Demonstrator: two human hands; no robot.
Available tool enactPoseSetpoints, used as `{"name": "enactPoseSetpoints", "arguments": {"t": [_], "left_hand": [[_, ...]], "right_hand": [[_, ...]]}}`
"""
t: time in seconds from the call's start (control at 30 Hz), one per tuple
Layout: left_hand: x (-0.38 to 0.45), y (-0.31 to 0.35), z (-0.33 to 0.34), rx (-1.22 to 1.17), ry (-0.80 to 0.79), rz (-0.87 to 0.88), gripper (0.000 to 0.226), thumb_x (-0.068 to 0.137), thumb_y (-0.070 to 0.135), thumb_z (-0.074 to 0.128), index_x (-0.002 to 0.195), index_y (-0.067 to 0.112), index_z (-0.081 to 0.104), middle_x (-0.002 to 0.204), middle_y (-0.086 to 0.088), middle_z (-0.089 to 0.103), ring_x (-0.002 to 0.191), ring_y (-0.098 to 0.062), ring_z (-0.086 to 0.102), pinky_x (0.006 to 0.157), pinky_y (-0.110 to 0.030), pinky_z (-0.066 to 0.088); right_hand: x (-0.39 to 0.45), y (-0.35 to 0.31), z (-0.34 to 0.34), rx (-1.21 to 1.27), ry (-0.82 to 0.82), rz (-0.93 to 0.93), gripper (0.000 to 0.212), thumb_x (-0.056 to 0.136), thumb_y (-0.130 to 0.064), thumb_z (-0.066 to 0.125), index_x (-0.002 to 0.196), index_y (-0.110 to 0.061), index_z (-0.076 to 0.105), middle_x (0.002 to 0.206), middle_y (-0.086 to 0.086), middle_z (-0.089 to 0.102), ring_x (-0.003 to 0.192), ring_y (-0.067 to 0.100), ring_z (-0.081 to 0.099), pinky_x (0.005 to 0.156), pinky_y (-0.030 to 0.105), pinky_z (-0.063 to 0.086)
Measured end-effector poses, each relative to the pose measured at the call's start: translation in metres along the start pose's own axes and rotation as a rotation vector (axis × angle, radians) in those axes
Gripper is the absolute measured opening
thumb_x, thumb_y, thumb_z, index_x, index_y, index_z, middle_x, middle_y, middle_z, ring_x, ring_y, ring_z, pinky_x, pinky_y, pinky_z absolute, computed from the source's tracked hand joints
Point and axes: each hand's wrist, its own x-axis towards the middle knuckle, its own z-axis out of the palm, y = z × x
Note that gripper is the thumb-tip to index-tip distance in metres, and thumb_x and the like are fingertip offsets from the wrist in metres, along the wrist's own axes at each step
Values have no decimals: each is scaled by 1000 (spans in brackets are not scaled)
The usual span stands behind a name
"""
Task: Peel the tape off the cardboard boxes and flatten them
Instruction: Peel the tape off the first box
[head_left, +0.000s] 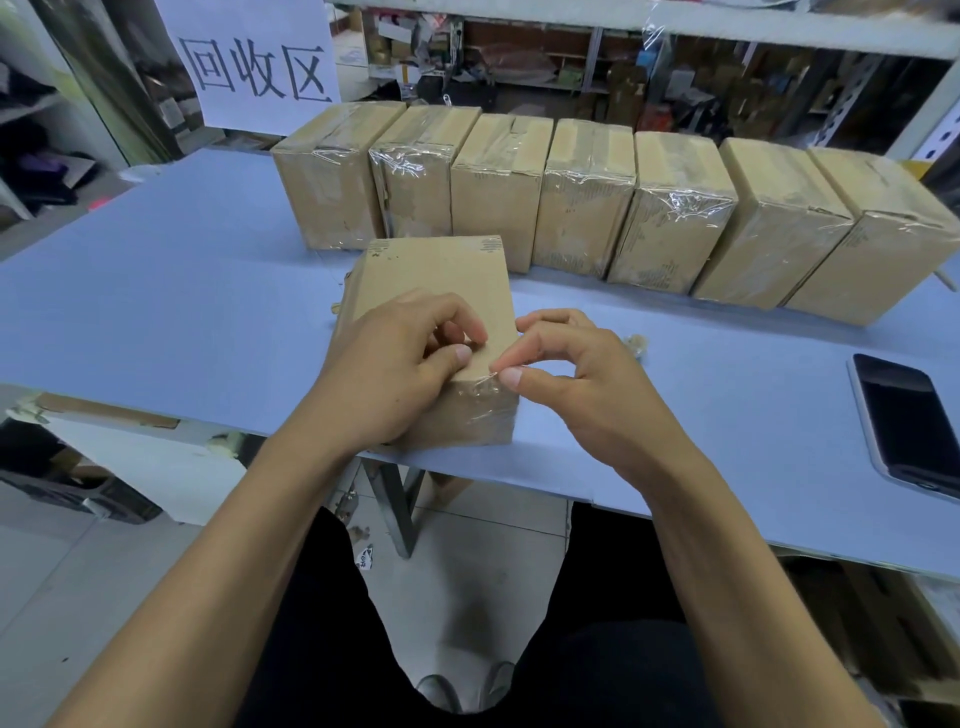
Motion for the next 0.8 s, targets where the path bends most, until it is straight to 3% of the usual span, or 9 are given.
{"name": "enactPoseSetpoints", "arguments": {"t": [0.07, 0.13, 0.27, 0.4, 0.5, 0.63, 0.8], "left_hand": [[0, -1, 0, 5, 4, -1, 20, 91, 17, 65, 95, 37, 65, 97, 12, 63, 86, 5, 51, 72, -7, 34], [-1, -3, -1, -20, 8, 5, 18, 91, 22, 63, 92, 40, 63, 98, 11, 63, 86, 5, 51, 74, -11, 36], [-3, -5, -3, -60, 8, -15, 15, 84, 38, 55, 95, 45, 63, 101, 14, 61, 90, 5, 52, 81, -25, 42], [-7, -7, -4, 59, -39, 25, 42, 79, 62, 48, 119, 52, 59, 123, 26, 50, 124, -6, 43, 102, -40, 39], [-10, -6, -3, 215, -137, 40, 62, 74, 71, 40, 134, 68, 30, 154, 24, 33, 146, -11, 21, 113, -40, 22], [-9, -3, -1, 280, -166, 53, 57, 82, 60, 44, 133, 74, 25, 162, 18, 25, 151, -16, 16, 121, -51, 14], [-7, -2, 6, 374, -166, 62, 59, 83, 58, 39, 140, 69, 27, 164, 16, 21, 152, -19, 13, 121, -51, 11]], "right_hand": [[-3, 4, -6, 17, -35, -26, 17, 90, -11, 72, 84, -26, 76, 128, -9, 56, 113, -10, 54, 94, 11, 38], [-6, 9, -13, 111, -77, -52, 16, 91, -6, 71, 85, -20, 76, 132, -6, 60, 124, 1, 57, 106, 30, 43], [-11, 19, -20, 266, -92, -80, 10, 90, -5, 68, 91, -11, 77, 137, 0, 63, 127, 14, 60, 110, 49, 45], [-17, 22, -14, 436, -16, -64, 22, 91, -16, 62, 102, -6, 78, 134, 1, 65, 131, 11, 56, 97, 42, 56], [-22, 23, 2, 477, 144, -77, 25, 93, -22, 61, 100, -7, 79, 131, 2, 65, 127, 14, 59, 92, 40, 59], [-30, 26, 28, 545, 377, -86, 23, 88, -37, 65, 95, -21, 82, 127, -7, 67, 124, 24, 62, 87, 37, 60], [-38, 25, 49, 494, 538, -53, 25, 90, -37, 65, 109, -23, 74, 133, -7, 62, 113, 18, 68, 93, 43, 58]]}}
